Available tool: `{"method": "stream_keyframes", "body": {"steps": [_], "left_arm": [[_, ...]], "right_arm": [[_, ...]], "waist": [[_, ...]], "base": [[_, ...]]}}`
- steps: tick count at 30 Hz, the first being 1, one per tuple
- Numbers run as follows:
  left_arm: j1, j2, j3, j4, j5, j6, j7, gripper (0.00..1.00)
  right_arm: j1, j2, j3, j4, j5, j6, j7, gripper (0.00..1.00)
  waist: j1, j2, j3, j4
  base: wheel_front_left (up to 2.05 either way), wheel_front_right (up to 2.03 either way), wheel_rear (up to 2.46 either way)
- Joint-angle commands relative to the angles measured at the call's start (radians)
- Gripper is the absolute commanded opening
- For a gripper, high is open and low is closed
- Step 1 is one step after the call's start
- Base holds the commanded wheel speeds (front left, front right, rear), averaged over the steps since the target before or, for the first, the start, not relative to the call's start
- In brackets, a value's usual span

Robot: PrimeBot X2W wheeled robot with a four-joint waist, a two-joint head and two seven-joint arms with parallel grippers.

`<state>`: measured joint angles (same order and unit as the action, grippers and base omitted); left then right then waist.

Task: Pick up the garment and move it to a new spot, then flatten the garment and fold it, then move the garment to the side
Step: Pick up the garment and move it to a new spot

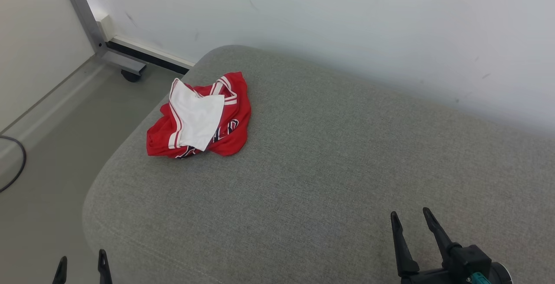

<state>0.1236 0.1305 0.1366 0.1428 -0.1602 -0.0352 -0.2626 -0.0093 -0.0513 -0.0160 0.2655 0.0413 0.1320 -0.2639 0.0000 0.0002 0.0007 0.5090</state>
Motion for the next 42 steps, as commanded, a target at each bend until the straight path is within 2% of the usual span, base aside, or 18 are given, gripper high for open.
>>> {"method": "stream_keyframes", "body": {"steps": [1,10,17,24,32,34,42], "left_arm": [[0.015,-0.004,0.004,-0.004,0.000,0.003,-0.003,1.00],[-0.049,-0.001,0.010,0.009,-0.012,-0.008,-0.003,1.00],[-0.201,0.022,0.043,0.040,-0.069,-0.025,-0.003,1.00],[-0.399,0.098,0.071,0.101,-0.119,-0.042,0.014,1.00],[-0.576,0.171,0.134,0.172,-0.187,-0.036,0.046,1.00],[-0.597,0.207,0.150,0.190,-0.176,-0.027,0.065,1.00],[-0.698,0.287,0.174,0.284,-0.215,-0.032,0.133,1.00]], "right_arm": [[-0.007,0.002,0.003,0.001,-0.006,-0.003,0.000,1.00],[0.013,0.002,-0.019,-0.012,-0.003,-0.003,0.000,1.00],[-0.018,0.002,-0.021,-0.034,-0.026,-0.003,0.000,1.00],[-0.087,-0.011,-0.016,-0.057,-0.034,-0.003,0.000,1.00],[-0.144,-0.012,-0.031,-0.115,-0.036,-0.003,0.000,1.00],[-0.156,-0.011,-0.031,-0.129,-0.037,-0.003,0.000,1.00],[-0.179,-0.007,-0.044,-0.158,-0.039,-0.003,0.000,1.00]], "waist": [[0.0000,-0.0002,0.001,0.000],[0.0000,-0.0002,0.000,-0.012],[0.0000,-0.0002,0.065,-0.101],[0.0000,-0.0002,0.164,-0.232],[0.0000,-0.0002,0.286,-0.385],[0.0000,-0.0002,0.311,-0.422],[0.0000,-0.0002,0.389,-0.504]], "base": [[0.00,0.00,0.00],[0.00,0.00,0.00],[0.00,0.00,0.00],[0.00,0.00,0.00],[0.00,0.00,0.00],[0.00,0.00,0.00],[0.00,0.00,0.00]]}}
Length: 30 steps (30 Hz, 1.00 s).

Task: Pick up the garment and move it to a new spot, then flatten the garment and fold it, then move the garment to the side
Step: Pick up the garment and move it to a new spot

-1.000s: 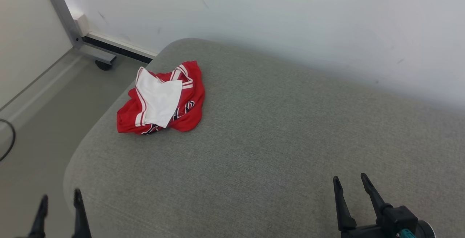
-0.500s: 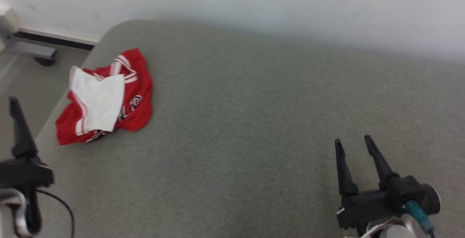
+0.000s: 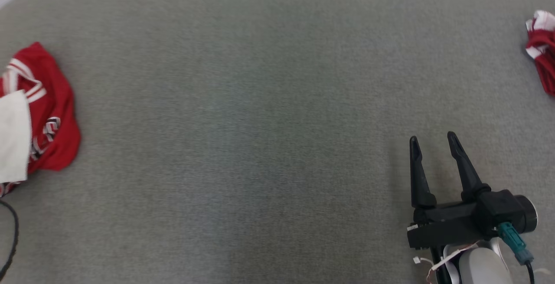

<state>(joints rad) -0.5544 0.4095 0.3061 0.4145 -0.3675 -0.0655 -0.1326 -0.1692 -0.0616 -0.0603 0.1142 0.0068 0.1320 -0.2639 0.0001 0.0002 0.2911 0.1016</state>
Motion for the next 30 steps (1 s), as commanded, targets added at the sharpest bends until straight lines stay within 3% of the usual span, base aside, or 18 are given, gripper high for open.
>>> {"method": "stream_keyframes", "body": {"steps": [1,8,12,15,21,25,26,27,30], "left_arm": [[-0.030,0.019,0.002,0.034,-0.009,-0.005,0.014,1.00],[-0.099,0.071,-0.020,0.223,-0.036,-0.030,0.099,1.00],[-0.136,0.091,-0.031,0.341,-0.067,-0.046,0.195,1.00],[-0.160,0.112,-0.052,0.431,-0.091,-0.050,0.324,1.00],[-0.188,0.131,-0.082,0.522,-0.139,-0.062,0.501,1.00],[-0.193,0.132,-0.097,0.530,-0.160,-0.065,0.513,1.00],[-0.192,0.133,-0.102,0.527,-0.155,-0.063,0.500,0.33],[-0.191,0.135,-0.109,0.523,-0.151,-0.064,0.487,0.00],[-0.190,0.140,-0.124,0.512,-0.146,-0.065,0.432,0.00]], "right_arm": [[-0.020,0.004,-0.002,-0.010,-0.004,-0.003,0.000,1.00],[-0.037,-0.001,-0.005,-0.020,-0.006,-0.003,0.000,1.00],[-0.044,-0.003,-0.005,-0.021,-0.009,-0.003,0.000,1.00],[-0.048,-0.006,0.000,-0.021,-0.013,-0.003,0.000,1.00],[-0.045,-0.012,-0.001,-0.019,-0.016,-0.003,0.000,1.00],[-0.043,-0.012,0.001,-0.019,-0.018,-0.003,0.000,1.00],[-0.044,-0.012,0.001,-0.018,-0.018,-0.003,0.000,1.00],[-0.046,-0.013,0.002,-0.017,-0.019,-0.003,0.000,1.00],[-0.045,-0.015,-0.001,-0.012,-0.019,-0.003,0.000,1.00]], "waist": [[-0.0001,-0.0002,0.106,-0.103],[-0.0001,-0.0002,0.136,-0.118],[-0.0001,-0.0002,0.140,-0.117],[-0.0001,-0.0002,0.142,-0.117],[-0.0001,-0.0002,0.141,-0.116],[-0.0001,-0.0002,0.140,-0.116],[-0.0001,-0.0002,0.139,-0.115],[-0.0001,-0.0002,0.138,-0.115],[-0.0001,-0.0002,0.128,-0.113]], "base": [[0.00,0.00,0.00],[0.00,0.00,0.00],[0.00,0.00,0.00],[0.00,0.00,0.00],[0.00,0.00,0.00],[0.00,0.00,0.00],[0.00,0.00,0.00],[0.00,0.00,0.00],[0.00,0.00,0.00]]}}
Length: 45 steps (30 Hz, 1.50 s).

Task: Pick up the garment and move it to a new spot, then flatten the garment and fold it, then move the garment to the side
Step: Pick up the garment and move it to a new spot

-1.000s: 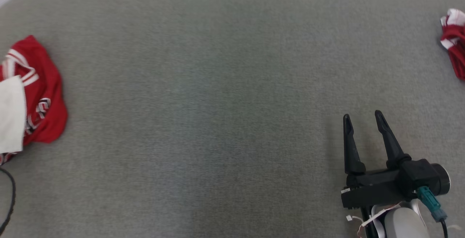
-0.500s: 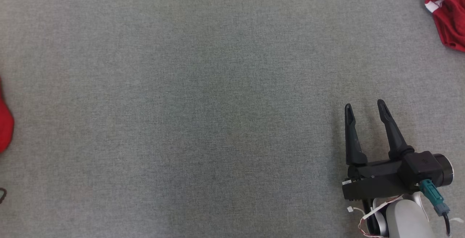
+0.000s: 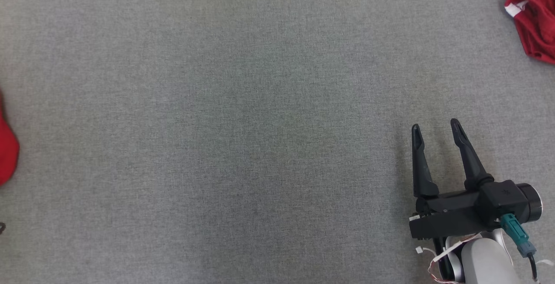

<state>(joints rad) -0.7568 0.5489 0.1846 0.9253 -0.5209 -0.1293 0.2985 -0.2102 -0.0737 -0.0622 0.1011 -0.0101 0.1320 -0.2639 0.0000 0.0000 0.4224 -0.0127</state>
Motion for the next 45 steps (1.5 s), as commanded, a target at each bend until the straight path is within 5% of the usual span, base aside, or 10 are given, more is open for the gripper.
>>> {"method": "stream_keyframes", "body": {"steps": [1,9,15,27,35,45], "left_arm": [[0.008,0.011,-0.008,-0.009,0.022,-0.001,-0.038,0.00],[-0.074,0.018,-0.062,-0.100,0.104,0.010,-0.321,0.00],[-0.156,-0.017,-0.111,-0.210,0.127,0.006,-0.394,0.00],[-0.231,-0.128,-0.246,-0.488,0.132,0.003,-0.330,0.00],[-0.190,-0.264,-0.340,-0.650,0.110,0.019,-0.270,0.00],[-0.013,-0.380,-0.422,-0.679,0.076,0.048,-0.260,0.00]], "right_arm": [[-0.003,-0.002,0.000,0.003,-0.002,-0.003,0.000,1.00],[0.011,0.003,0.006,0.026,0.020,-0.003,0.000,1.00],[0.025,0.010,0.017,0.045,0.031,-0.003,0.000,1.00],[0.037,0.023,0.038,0.073,0.067,-0.003,0.000,1.00],[0.056,0.025,0.048,0.084,0.112,-0.003,0.000,1.00],[0.063,0.025,0.061,0.081,0.121,-0.003,0.000,1.00]], "waist": [[0.0000,0.0000,-0.009,0.003],[0.0000,0.0000,-0.079,0.017],[0.0000,0.0000,-0.130,0.005],[0.0000,0.0000,-0.195,-0.111],[0.0000,0.0000,-0.216,-0.221],[0.0000,0.0000,-0.206,-0.285]], "base": [[0.00,0.00,0.00],[0.00,0.00,0.00],[0.00,0.00,0.00],[0.00,0.00,0.00],[0.00,0.00,0.00],[0.00,0.00,0.00]]}}
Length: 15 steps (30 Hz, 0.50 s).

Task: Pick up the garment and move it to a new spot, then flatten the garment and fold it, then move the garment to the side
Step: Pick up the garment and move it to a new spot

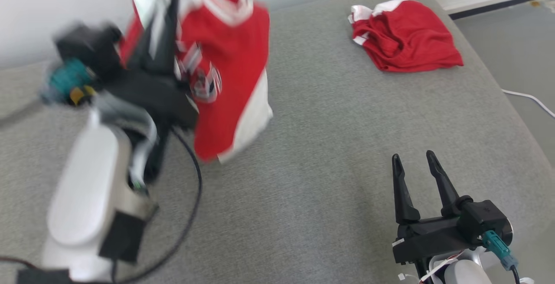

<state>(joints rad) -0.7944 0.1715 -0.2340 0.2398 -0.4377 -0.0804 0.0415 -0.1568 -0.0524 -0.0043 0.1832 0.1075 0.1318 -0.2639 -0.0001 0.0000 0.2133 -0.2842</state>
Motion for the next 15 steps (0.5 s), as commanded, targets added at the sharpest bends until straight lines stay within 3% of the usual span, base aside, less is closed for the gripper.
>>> {"method": "stream_keyframes", "body": {"steps": [1,11,12,13,15], "left_arm": [[0.051,-0.004,-0.011,0.015,-0.001,0.002,-0.011,0.00],[0.266,-0.051,-0.056,0.234,-0.032,-0.004,-0.079,0.01],[0.269,-0.053,-0.063,0.255,-0.026,-0.007,-0.089,0.73],[0.270,-0.057,-0.066,0.272,-0.027,-0.007,-0.103,1.00],[0.267,-0.067,-0.068,0.292,-0.037,-0.014,-0.138,1.00]], "right_arm": [[0.010,0.004,0.004,0.000,0.004,-0.003,0.000,1.00],[0.007,0.004,0.014,0.021,-0.004,-0.003,0.000,1.00],[0.006,0.004,0.018,0.022,-0.007,-0.003,0.000,1.00],[0.006,0.004,0.020,0.024,-0.006,-0.003,0.000,1.00],[0.008,0.003,0.016,0.026,-0.006,-0.003,0.000,1.00]], "waist": [[0.0001,0.0000,0.004,-0.017],[0.0001,0.0000,-0.008,-0.011],[0.0001,0.0000,-0.011,-0.008],[0.0001,0.0000,-0.015,-0.004],[0.0001,0.0000,-0.027,0.008]], "base": [[0.00,0.00,0.00],[0.00,0.00,0.00],[0.00,0.00,0.00],[0.00,0.00,0.00],[0.00,0.00,0.00]]}}
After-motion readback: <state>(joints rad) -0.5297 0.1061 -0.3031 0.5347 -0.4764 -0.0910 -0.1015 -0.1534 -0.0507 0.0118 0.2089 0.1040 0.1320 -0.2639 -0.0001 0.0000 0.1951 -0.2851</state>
